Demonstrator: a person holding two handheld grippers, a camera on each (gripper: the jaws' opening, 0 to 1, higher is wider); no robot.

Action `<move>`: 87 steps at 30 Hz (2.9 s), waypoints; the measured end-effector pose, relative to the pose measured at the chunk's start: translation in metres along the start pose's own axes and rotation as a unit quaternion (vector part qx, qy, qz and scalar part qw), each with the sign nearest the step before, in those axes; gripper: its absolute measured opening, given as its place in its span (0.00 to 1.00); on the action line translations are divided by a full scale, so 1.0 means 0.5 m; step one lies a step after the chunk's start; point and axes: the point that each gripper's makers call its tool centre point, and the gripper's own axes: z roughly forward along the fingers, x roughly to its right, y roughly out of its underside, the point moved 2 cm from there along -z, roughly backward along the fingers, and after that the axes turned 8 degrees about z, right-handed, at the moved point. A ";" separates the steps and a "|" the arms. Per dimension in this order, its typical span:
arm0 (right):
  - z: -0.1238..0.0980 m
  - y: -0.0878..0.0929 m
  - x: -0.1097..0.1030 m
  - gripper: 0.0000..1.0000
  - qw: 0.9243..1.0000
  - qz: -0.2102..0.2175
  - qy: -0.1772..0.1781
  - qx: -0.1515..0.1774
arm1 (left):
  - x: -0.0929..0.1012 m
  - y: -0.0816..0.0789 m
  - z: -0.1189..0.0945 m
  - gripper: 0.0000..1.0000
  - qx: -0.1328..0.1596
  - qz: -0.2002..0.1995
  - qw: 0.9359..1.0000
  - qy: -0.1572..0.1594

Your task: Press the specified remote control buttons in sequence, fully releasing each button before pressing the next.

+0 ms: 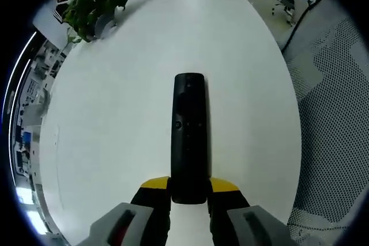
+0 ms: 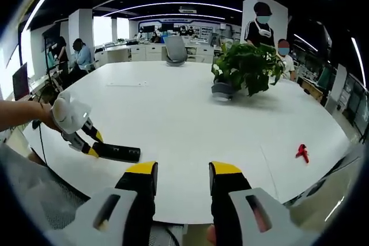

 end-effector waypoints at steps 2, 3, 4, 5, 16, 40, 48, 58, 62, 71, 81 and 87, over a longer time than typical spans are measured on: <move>0.000 0.000 0.000 0.36 1.000 -0.001 0.000 -0.001 | 0.002 0.000 0.000 0.24 0.000 -0.001 1.000 -0.001; 0.000 0.000 0.000 0.36 1.000 -0.002 0.000 -0.001 | 0.004 0.000 0.000 0.24 0.000 0.000 1.000 -0.002; 0.000 0.000 0.000 0.36 1.000 -0.003 0.000 -0.002 | 0.005 -0.001 -0.001 0.24 0.000 -0.002 1.000 -0.002; 0.000 0.000 0.000 0.36 1.000 -0.003 0.000 -0.001 | 0.007 -0.001 -0.001 0.24 0.000 -0.002 1.000 -0.001; 0.002 0.002 -0.005 0.35 1.000 -0.006 -0.004 -0.005 | 0.022 -0.005 -0.002 0.24 -0.009 0.006 1.000 -0.008; -0.012 -0.035 -0.023 0.04 0.998 0.026 -0.042 0.026 | 0.061 -0.007 -0.009 0.24 0.005 -0.023 1.000 0.002; -0.001 -0.162 -0.072 0.00 0.990 0.033 -0.102 0.091 | 0.070 -0.012 -0.010 0.24 -0.011 -0.004 1.000 -0.002; 0.021 -0.286 -0.143 0.00 0.975 0.066 -0.182 0.113 | 0.089 -0.013 -0.014 0.24 -0.007 -0.010 1.000 -0.001; 0.035 -0.283 -0.175 0.00 0.972 0.073 -0.208 0.085 | 0.098 -0.016 -0.016 0.24 -0.004 0.001 1.000 -0.001; 0.092 -0.225 -0.224 0.00 0.964 0.095 -0.247 0.026 | 0.123 -0.013 -0.019 0.24 0.020 -0.016 1.000 0.001; 0.152 -0.093 -0.251 0.00 0.961 0.049 -0.271 -0.025 | 0.137 -0.014 -0.020 0.24 0.042 -0.021 0.999 -0.013; 0.169 -0.079 -0.251 0.00 0.967 0.006 -0.251 -0.036 | 0.139 -0.015 -0.021 0.24 0.033 -0.008 0.999 -0.012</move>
